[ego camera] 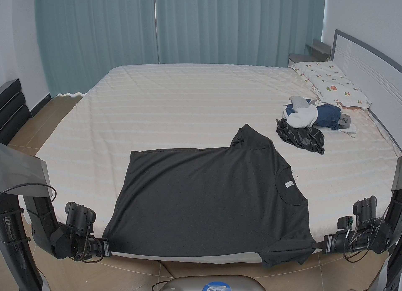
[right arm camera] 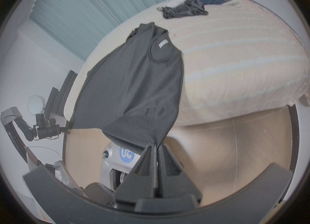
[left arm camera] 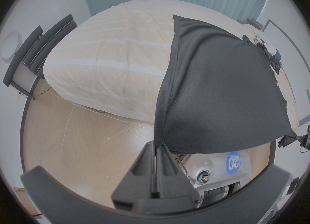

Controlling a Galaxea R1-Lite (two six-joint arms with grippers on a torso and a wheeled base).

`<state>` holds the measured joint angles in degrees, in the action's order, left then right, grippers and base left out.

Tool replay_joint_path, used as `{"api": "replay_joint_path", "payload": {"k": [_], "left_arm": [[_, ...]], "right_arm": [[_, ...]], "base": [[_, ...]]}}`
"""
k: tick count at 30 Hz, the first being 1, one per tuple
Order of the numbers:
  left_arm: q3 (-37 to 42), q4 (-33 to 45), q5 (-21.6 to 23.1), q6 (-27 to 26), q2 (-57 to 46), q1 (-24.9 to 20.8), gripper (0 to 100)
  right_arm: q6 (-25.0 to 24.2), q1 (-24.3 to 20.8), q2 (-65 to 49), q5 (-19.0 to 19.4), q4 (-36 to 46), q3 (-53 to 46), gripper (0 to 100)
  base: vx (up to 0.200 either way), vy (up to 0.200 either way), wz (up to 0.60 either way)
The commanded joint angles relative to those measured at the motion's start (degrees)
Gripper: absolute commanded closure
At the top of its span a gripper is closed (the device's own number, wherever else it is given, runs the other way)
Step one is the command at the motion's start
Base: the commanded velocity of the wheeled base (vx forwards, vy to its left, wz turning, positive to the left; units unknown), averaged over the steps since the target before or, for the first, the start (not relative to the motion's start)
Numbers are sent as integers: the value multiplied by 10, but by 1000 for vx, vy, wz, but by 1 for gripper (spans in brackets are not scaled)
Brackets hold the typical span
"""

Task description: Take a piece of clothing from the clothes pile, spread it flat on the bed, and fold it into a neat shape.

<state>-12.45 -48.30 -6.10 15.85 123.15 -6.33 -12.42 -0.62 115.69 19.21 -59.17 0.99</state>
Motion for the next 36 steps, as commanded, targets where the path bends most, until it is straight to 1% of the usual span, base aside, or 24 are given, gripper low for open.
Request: {"api": "replay_joint_path", "payload": {"k": [1,6,9,13,17,20,25,26,31,36], "left_arm": [[-12,-6,1,10,-22,1,100],[-50,-6,2,67,-45,1,100],[-69,-6,4,85,-53,1,100],[-90,-6,6,93,-53,1,100],[-123,-6,6,138,-58,1,100],[-133,-6,6,157,-66,3,100],[-144,-5,7,172,-72,5,100],[-151,0,7,182,-75,5,100],[-143,3,6,182,-77,1,100],[-138,31,6,182,-92,1,100]], "right_arm": [[-7,1,-20,5,-30,-10,100],[-19,1,-15,7,-82,7,100],[-28,1,-8,7,-98,28,100],[-45,0,-7,7,-100,59,100],[-64,0,-5,3,-100,104,100],[-70,1,-8,2,-99,118,100],[-72,1,-15,2,-100,122,100],[-72,1,-18,2,-100,119,100],[-72,1,-20,3,-100,114,100],[-72,2,-22,3,-101,115,100]], "base": [[0,0,0],[0,0,0],[0,0,0],[0,0,0],[0,0,0],[0,0,0],[0,0,0],[0,0,0],[0,0,0],[0,0,0]]}}
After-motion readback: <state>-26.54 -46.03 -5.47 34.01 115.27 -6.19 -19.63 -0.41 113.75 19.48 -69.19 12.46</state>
